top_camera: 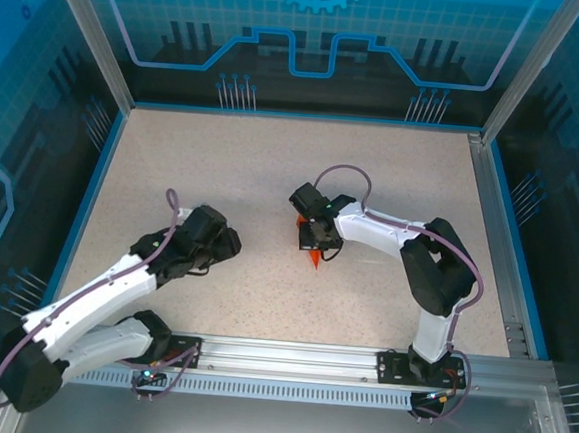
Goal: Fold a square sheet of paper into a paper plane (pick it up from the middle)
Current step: Move the paper plane to the center of the table.
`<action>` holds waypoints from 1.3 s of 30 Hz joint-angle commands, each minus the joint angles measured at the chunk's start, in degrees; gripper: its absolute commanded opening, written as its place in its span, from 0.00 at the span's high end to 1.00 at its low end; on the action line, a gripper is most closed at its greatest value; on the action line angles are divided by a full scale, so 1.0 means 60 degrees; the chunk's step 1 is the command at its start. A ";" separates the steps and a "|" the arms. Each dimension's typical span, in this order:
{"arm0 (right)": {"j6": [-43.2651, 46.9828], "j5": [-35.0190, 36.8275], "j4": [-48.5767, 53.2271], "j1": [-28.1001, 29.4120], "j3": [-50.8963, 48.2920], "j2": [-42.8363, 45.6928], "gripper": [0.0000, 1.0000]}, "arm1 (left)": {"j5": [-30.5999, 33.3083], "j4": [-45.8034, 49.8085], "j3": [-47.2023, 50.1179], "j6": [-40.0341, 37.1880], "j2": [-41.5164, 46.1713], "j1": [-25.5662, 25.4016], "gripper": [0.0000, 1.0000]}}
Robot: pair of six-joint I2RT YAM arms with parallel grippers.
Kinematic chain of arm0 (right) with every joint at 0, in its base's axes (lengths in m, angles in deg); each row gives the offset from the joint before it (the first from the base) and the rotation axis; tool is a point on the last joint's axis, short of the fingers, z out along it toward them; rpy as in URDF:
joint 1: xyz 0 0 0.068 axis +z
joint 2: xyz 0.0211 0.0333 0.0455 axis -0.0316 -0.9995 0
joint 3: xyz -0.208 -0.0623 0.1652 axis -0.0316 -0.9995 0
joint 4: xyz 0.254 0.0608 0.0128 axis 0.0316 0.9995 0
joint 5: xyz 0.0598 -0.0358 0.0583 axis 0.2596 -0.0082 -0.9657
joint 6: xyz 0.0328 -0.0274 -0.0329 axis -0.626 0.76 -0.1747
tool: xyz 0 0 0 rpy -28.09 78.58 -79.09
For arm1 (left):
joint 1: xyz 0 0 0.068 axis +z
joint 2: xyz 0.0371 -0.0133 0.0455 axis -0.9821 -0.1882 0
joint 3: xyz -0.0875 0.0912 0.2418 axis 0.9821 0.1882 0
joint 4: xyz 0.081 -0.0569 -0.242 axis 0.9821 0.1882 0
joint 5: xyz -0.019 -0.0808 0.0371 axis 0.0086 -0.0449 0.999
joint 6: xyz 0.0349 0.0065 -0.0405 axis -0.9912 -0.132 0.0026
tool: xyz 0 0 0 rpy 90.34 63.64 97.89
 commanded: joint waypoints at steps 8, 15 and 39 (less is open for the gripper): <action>-0.0274 -0.0009 -0.0262 -0.0459 -0.0759 0.0617 0.94 | -0.0240 -0.1001 0.0663 -0.0573 -0.0009 0.0488 0.32; -0.0091 -0.0256 -0.0209 -0.0579 -0.0544 0.0145 0.95 | -0.0098 -0.0755 -0.0627 -0.1023 -0.1285 0.0734 0.31; 0.0663 -0.0401 0.0472 -0.0642 0.0511 -0.1129 0.82 | 0.0251 -0.0488 -0.0891 -0.1086 -0.0520 0.1339 0.27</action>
